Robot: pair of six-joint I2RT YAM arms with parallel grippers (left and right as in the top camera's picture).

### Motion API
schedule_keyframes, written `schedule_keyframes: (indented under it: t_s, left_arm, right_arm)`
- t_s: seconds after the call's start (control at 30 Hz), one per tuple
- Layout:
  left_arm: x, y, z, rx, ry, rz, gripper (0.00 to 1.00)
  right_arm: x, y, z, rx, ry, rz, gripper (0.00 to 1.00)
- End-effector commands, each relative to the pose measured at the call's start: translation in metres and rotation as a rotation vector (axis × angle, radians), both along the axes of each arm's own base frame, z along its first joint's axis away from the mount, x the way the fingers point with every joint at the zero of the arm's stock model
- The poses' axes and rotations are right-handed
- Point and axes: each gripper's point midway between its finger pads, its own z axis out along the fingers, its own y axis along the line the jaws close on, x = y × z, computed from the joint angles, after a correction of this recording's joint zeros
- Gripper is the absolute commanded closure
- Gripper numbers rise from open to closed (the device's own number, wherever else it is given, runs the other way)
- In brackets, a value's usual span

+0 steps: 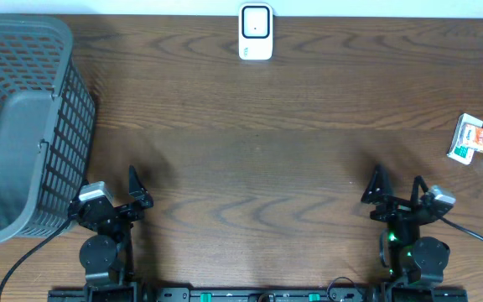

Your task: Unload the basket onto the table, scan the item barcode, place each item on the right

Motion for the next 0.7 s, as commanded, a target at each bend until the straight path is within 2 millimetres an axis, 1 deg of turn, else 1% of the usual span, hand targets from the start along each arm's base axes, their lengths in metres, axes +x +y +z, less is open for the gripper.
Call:
schedule_keyframes:
  t_s: [0.0,0.07,0.23,0.67]
  left_arm:
    - [-0.0004,-0.0022,-0.0172,0.014,0.053,-0.013,0.02]
    - [-0.0004,-0.0022,-0.0172,0.014,0.053,-0.013,0.02]
    - [-0.0004,-0.0022,-0.0172,0.014,0.053,-0.013,0.02]
    - [-0.0004,-0.0022,-0.0172,0.014,0.053,-0.013,0.02]
  right_arm:
    - [0.0000,0.0114,-0.0001,-0.280,0.010,0.071,0.01]
    - [0.0000,0.0135,-0.0001,-0.343,0.012,0.084,0.01]
    - [0.0000,0.0126,0.0000,-0.291,0.010,0.078,0.01]
    - [0.0001,0.0103,0.0007,-0.289,0.009,0.064,0.01]
